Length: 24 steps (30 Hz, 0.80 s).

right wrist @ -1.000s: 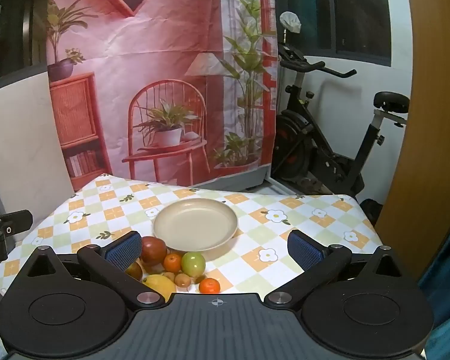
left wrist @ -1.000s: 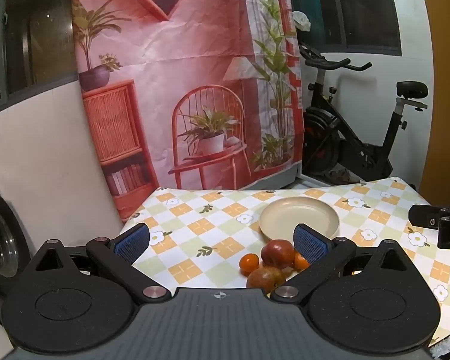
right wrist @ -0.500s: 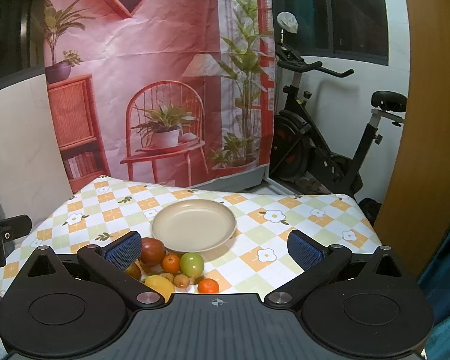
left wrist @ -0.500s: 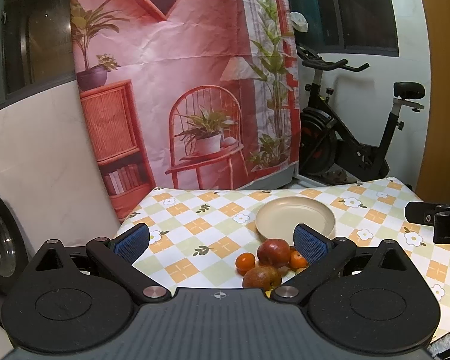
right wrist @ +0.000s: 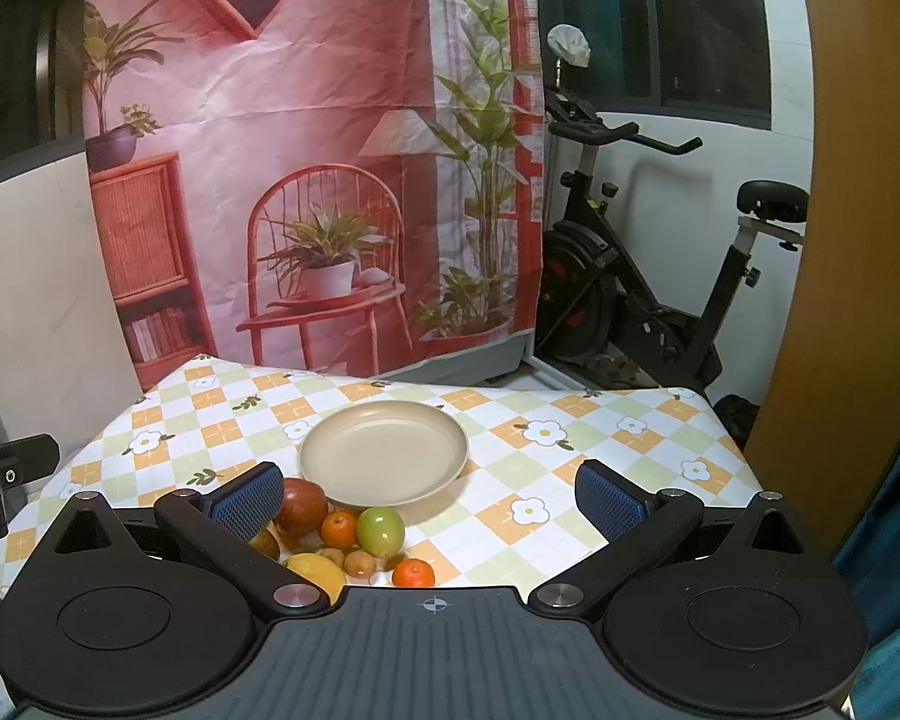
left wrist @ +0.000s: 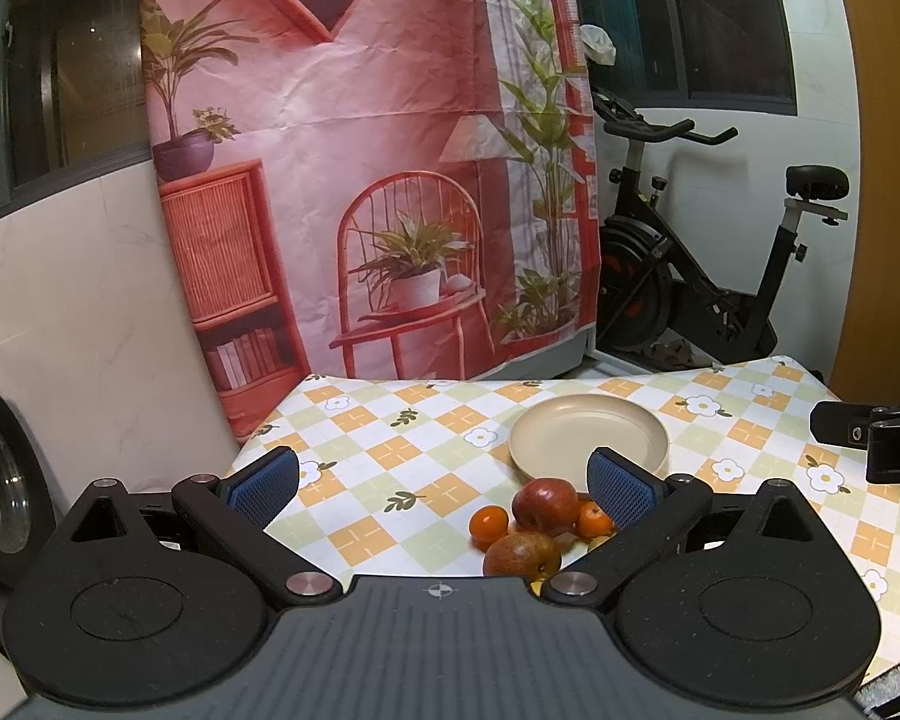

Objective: Organize fruits

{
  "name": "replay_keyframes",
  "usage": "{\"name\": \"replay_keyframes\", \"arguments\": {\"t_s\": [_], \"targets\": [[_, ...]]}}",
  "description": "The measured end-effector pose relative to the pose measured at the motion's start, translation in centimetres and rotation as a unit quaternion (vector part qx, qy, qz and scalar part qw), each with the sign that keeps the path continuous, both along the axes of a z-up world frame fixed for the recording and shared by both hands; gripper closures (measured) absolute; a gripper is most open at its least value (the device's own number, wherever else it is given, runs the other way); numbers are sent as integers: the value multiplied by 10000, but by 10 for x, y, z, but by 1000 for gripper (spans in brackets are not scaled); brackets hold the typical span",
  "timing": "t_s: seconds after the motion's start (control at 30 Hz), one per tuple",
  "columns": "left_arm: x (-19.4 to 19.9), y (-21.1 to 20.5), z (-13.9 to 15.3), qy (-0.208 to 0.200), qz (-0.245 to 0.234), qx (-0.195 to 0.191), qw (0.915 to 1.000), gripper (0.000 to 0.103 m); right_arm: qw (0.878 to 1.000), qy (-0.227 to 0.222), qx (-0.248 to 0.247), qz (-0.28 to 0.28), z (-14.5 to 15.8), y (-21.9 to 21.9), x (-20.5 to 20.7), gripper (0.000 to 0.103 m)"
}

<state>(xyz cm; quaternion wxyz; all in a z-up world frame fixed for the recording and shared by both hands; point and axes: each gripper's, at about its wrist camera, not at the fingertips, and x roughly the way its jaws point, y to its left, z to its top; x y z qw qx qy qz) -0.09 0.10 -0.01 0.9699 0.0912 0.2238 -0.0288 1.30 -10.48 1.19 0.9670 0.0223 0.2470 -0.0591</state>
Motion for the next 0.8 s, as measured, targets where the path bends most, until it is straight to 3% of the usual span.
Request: {"name": "replay_keyframes", "arguments": {"t_s": [0.8], "targets": [[0, -3, -2, 17, -1, -23, 10000, 0, 10000, -13, 12, 1, -1, -1, -1, 0]]}}
